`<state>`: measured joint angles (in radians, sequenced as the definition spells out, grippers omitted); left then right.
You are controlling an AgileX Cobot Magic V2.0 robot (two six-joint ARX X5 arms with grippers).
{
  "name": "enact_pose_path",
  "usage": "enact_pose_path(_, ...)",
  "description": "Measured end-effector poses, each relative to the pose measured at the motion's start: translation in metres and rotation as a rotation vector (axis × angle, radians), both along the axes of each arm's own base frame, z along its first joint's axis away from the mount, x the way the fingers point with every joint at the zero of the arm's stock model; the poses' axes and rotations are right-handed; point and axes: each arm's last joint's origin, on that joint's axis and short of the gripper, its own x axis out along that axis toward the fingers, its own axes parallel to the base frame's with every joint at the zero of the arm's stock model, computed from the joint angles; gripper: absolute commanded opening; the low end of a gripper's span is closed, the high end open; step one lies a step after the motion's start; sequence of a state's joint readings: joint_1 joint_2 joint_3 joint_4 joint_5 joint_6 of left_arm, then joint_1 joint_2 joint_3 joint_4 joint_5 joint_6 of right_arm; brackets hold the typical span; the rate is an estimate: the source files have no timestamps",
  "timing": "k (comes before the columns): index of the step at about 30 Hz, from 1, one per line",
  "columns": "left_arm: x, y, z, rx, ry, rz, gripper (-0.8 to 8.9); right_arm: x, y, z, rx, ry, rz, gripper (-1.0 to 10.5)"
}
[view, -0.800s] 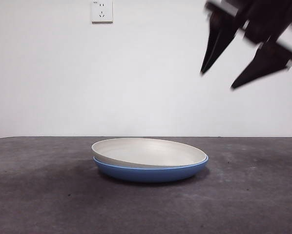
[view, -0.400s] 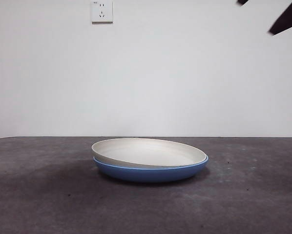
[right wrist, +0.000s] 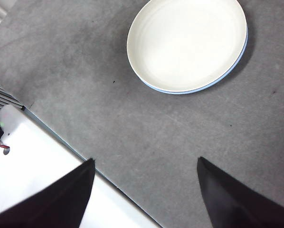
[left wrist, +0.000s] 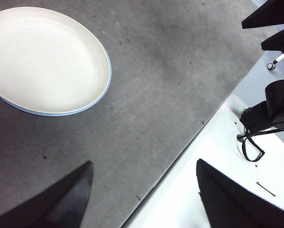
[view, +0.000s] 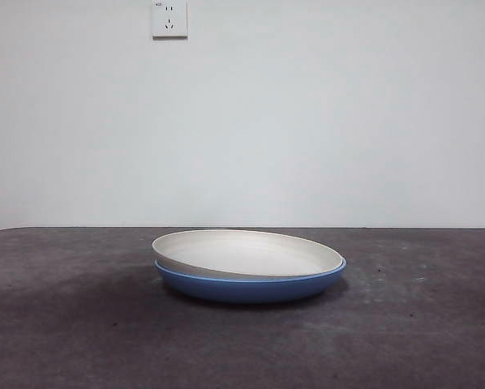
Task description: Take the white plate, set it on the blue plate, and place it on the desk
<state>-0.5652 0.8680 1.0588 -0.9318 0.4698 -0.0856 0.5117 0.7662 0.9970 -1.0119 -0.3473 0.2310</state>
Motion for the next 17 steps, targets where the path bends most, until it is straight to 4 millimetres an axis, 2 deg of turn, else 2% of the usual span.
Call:
enact_pose_path(8,0.0,0.0,0.0,0.0,0.0,0.0,3.3,0.0001,0.0001,-0.0009,-0.006,0.01,0.0,3.4)
enact_pose_path(10,0.0,0.0,0.0,0.0,0.0,0.0,2.59,0.0001,0.0,-0.001,-0.006,0.011,0.0,2.9)
enact_pose_path(13,0.0,0.0,0.0,0.001,-0.001,-0.001,0.45,-0.0009,-0.0005,-0.002,-0.014,0.024,0.0,0.5)
enact_pose_path(14,0.0,0.0,0.0,0.001,-0.001,-0.001,0.04,-0.0012,-0.0007,-0.0023,-0.017,0.028,0.002,0.0)
enact_pose_path(17,0.0,0.0,0.0,0.001,-0.001,-0.001,0.13,-0.0013,-0.0007,-0.0024,-0.025,0.018,0.013,0.1)
